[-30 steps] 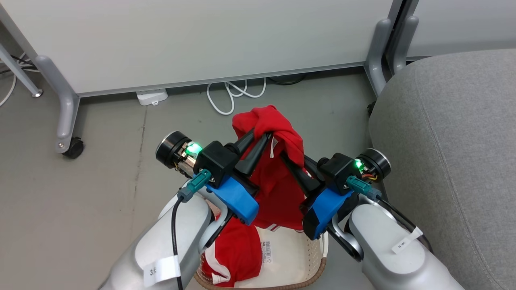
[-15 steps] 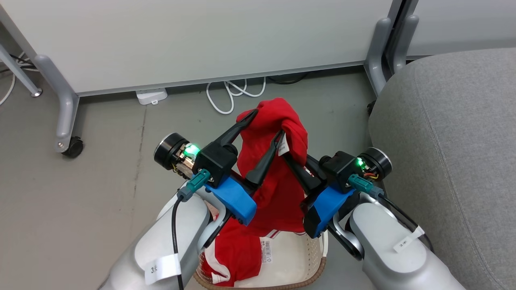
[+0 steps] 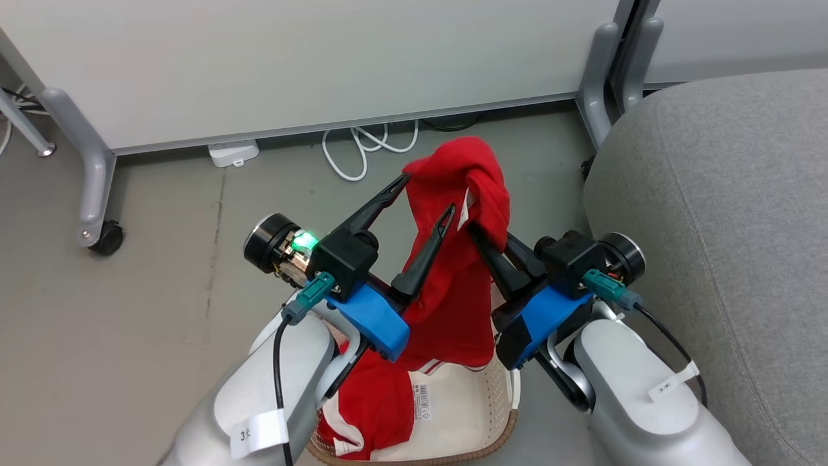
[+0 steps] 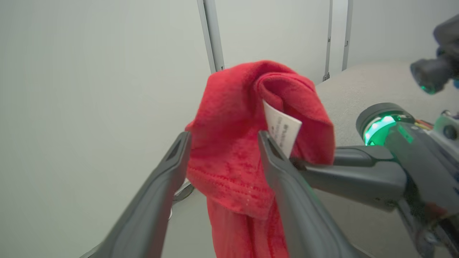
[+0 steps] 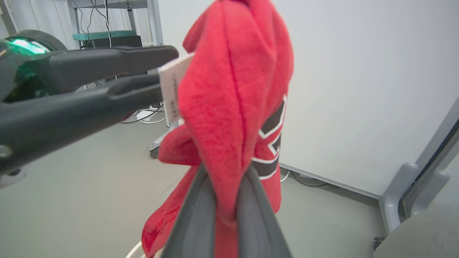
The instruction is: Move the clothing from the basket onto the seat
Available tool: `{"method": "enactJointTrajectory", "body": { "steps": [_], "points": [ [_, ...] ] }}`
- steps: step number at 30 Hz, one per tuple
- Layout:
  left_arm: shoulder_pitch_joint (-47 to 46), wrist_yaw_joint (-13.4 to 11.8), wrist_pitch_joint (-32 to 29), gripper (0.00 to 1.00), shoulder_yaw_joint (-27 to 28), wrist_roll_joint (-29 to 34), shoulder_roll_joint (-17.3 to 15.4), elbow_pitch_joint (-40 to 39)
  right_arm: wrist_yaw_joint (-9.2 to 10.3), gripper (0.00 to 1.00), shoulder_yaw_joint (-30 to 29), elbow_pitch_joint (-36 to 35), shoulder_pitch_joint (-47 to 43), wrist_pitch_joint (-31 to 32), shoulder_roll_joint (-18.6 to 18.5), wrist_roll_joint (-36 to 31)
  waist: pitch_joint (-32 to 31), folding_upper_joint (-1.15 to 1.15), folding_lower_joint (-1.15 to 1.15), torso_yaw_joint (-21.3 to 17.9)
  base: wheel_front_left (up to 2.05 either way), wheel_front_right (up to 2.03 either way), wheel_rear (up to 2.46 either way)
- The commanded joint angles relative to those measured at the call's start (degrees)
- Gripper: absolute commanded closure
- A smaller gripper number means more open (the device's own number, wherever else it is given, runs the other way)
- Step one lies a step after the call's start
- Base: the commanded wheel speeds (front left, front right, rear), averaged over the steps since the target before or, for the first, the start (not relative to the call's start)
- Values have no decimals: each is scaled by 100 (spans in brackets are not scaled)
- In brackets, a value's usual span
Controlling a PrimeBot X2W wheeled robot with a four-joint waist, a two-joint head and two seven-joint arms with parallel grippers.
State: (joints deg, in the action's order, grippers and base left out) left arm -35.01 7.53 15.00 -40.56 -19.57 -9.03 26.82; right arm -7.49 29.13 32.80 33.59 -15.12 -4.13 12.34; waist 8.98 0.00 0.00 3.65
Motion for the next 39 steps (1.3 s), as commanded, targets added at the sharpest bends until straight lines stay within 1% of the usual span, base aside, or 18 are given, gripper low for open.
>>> {"method": "enactJointTrajectory", "body": {
  "steps": [1,6,17,28,35,39],
  "points": [
    [88,-10,27,0,33,25,-8,-28,-1,100,-67,-57,-98,-6,-10,17,6,0,0,-47,0,0,0],
    [197,-10,28,0,66,91,-32,-104,-1,100,-399,-241,-221,-6,-31,23,53,0,0,-261,0,0,0],
    [274,-9,28,0,1,245,-57,-324,-1,100,-1136,-844,-486,-5,-176,-62,300,0,0,-913,0,0,0],
    [141,-9,27,0,-225,370,-109,-485,-1,100,-1968,-1561,-846,-6,-255,-81,573,0,0,-1664,0,0,0],
    [99,-9,28,0,-467,387,-157,-481,-1,100,-2219,-1918,-1187,-5,-199,-64,683,0,0,-2168,0,0,0],
    [94,-10,28,0,-626,350,-157,-438,-1,100,-2319,-2081,-1421,-5,-141,-44,696,0,0,-2391,0,0,0]
  ]
}}
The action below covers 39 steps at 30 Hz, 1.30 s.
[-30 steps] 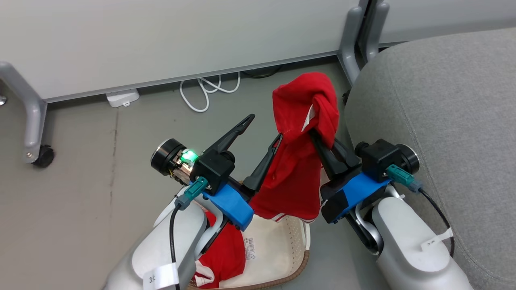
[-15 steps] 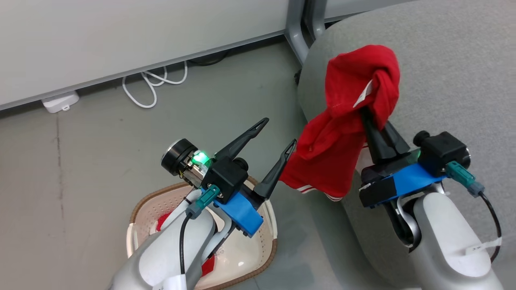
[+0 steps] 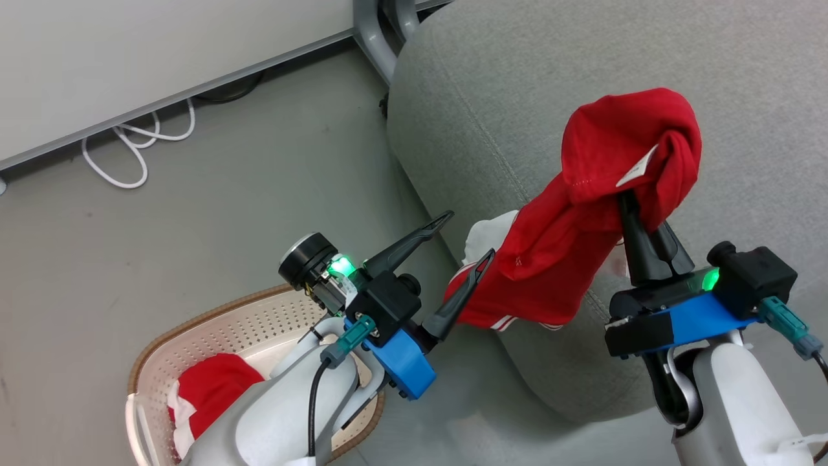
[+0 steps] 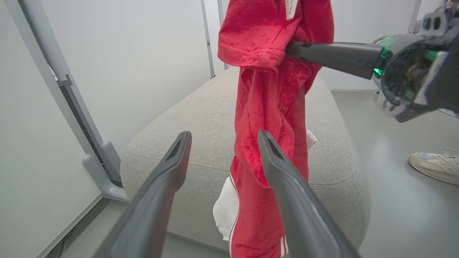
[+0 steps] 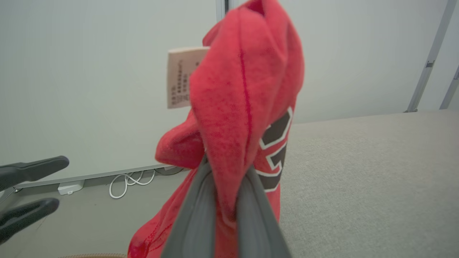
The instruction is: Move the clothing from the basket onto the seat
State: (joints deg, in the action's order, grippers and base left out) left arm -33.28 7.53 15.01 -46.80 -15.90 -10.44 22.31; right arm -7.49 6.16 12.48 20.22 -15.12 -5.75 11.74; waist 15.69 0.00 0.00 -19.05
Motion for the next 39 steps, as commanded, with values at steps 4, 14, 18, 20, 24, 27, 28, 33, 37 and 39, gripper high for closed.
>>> {"method": "enactJointTrajectory", "body": {
  "steps": [4,14,18,20,24,27,28,33,37,39],
  "points": [
    [-104,-10,26,0,-87,-51,-19,47,-1,100,-73,-145,-258,-6,70,29,29,0,0,-259,0,0,0],
    [-170,-9,26,0,-80,-74,-50,-39,-1,100,-204,-244,-154,-6,139,19,67,0,0,-269,0,0,0],
    [-257,-10,26,0,-85,-34,-62,-82,-1,100,-371,-316,139,-6,131,121,213,0,0,-165,0,0,0],
    [-373,-9,26,0,-123,-8,-50,-88,-1,100,-445,-365,398,-7,3,89,370,0,0,-71,0,0,0],
    [-598,-10,26,0,-162,49,-46,-128,-1,100,-710,-462,977,-6,-132,114,683,0,0,22,0,0,0],
    [-868,-9,26,0,-292,95,-89,-133,-1,100,-1072,-610,1605,-5,-268,56,1083,0,0,123,0,0,0],
    [-971,-9,26,0,-321,99,-110,-134,-1,100,-1197,-645,1828,-6,-329,32,1209,0,0,153,0,0,0],
    [-1555,-10,27,0,-521,143,-174,-147,-1,100,-2152,-646,3157,-5,-1018,-16,2109,0,0,422,0,0,0],
    [-1864,-10,26,0,-576,195,-150,-189,-1,100,-2570,-451,3787,-5,-1691,-84,2581,0,0,612,0,0,0],
    [-1903,-9,27,0,-562,200,-153,-206,-1,100,-2658,-368,3908,-5,-1827,-73,2677,0,0,639,0,0,0]
  ]
}}
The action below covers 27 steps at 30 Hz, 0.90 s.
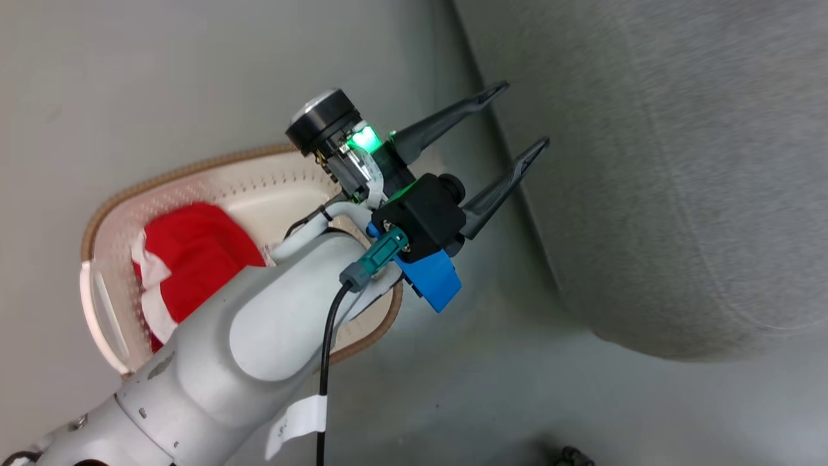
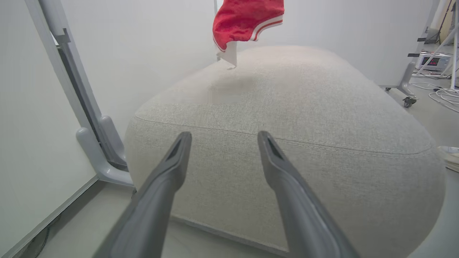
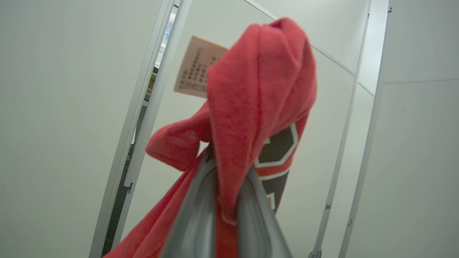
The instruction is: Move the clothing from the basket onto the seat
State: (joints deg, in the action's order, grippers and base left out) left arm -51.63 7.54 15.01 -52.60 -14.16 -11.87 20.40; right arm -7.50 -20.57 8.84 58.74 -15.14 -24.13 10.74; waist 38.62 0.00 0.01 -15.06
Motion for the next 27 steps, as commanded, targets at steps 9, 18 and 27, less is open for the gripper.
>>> {"method": "enactJointTrajectory", "body": {
  "steps": [9,18,27],
  "points": [
    [-237,-11,26,0,39,135,-136,-101,1,100,-149,1358,355,-2,-442,23,945,0,-1,347,0,0,0],
    [-244,-17,27,0,79,157,-181,-151,1,100,-205,2697,168,-2,-7,-121,1073,0,-1,420,0,0,0],
    [-213,-50,27,0,162,165,-174,-167,1,0,-220,3112,-148,-2,291,97,961,0,-1,420,0,0,0]
  ]
}}
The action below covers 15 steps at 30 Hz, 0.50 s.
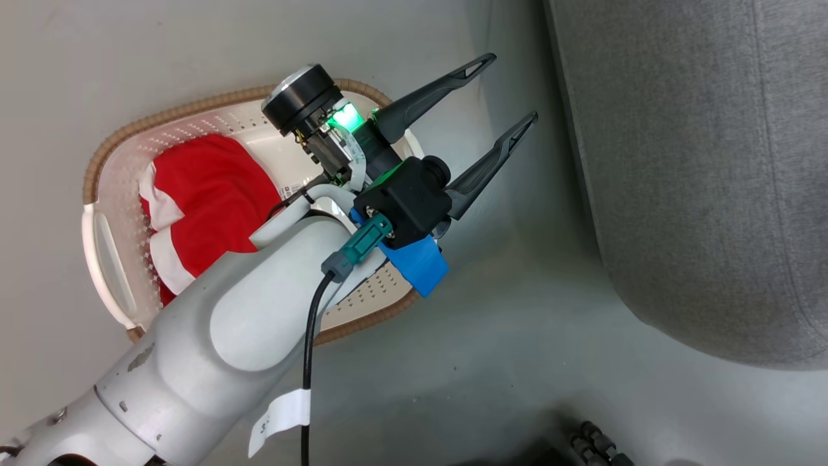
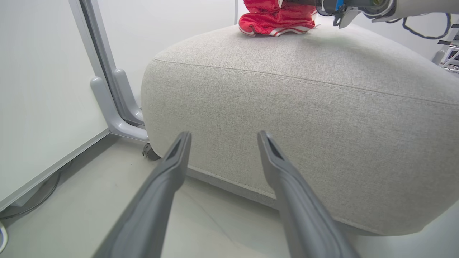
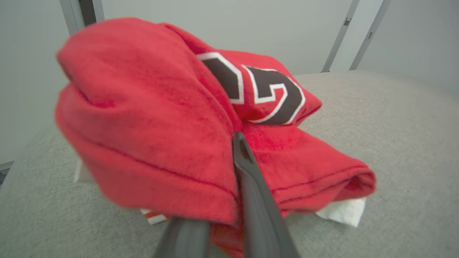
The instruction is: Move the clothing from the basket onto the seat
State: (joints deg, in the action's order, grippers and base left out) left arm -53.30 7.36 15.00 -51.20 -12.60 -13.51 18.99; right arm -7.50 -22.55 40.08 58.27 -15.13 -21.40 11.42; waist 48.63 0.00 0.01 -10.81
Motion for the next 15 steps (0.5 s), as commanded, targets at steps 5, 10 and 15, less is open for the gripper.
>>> {"method": "enactJointTrajectory", "body": {
  "steps": [5,10,15],
  "points": [
    [191,-77,28,0,161,-42,34,-93,1,0,15,-389,-742,-4,125,148,-439,0,-1,-15,0,0,0],
    [606,-123,27,0,389,-114,96,-177,1,0,165,-939,-1712,-3,271,143,-1092,0,-1,-13,0,0,0],
    [1174,-237,28,0,878,-208,127,-335,1,0,308,-1624,-2568,-4,427,185,-1808,0,-1,-16,0,0,0]
  ]
}}
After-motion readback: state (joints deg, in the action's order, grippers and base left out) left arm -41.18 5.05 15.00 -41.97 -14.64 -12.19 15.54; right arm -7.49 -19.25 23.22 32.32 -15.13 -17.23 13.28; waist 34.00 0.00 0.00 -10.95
